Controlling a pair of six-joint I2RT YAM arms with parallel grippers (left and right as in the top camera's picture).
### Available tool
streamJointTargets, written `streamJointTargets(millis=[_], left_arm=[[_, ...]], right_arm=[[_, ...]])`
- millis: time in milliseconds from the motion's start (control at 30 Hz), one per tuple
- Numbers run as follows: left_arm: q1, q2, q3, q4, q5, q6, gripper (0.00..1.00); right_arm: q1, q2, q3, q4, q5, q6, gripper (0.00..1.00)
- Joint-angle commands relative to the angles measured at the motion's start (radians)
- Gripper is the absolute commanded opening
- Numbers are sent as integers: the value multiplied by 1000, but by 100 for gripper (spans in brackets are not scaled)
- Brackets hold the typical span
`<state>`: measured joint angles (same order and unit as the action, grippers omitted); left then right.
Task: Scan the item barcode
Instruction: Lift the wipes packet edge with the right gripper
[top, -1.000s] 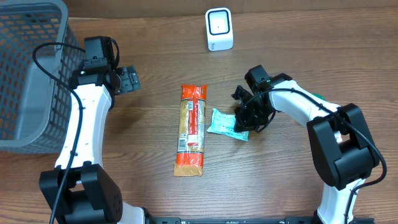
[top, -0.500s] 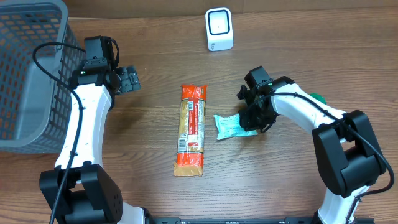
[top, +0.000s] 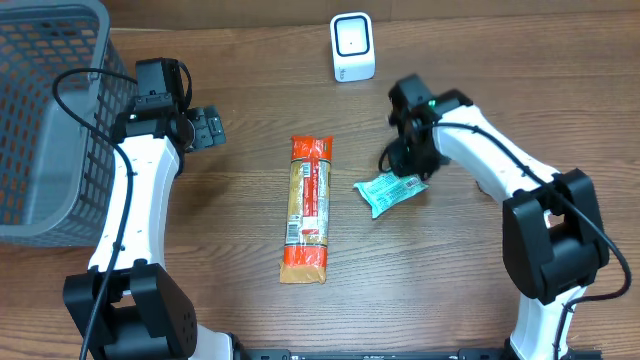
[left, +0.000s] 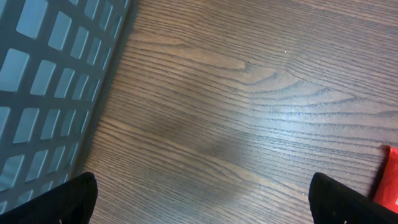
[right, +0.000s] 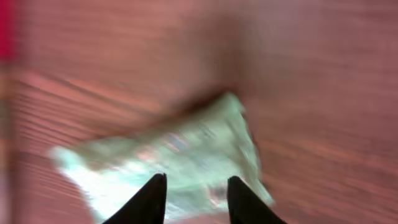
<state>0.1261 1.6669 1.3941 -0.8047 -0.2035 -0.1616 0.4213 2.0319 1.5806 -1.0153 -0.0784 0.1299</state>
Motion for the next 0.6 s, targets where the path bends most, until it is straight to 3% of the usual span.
streamJointTargets(millis=[0,233,567], left_arm=[[-2,1,16,0,-6,-3,100],[-2,1,16,0,-6,-3,100],[-2,1,16,0,-6,-3,100]], right_arm=[[15,-5,37,51,-130,65,37],[69,-5,-27,225,-125,133,31],[178,-4,-135,261,-66,132,32]])
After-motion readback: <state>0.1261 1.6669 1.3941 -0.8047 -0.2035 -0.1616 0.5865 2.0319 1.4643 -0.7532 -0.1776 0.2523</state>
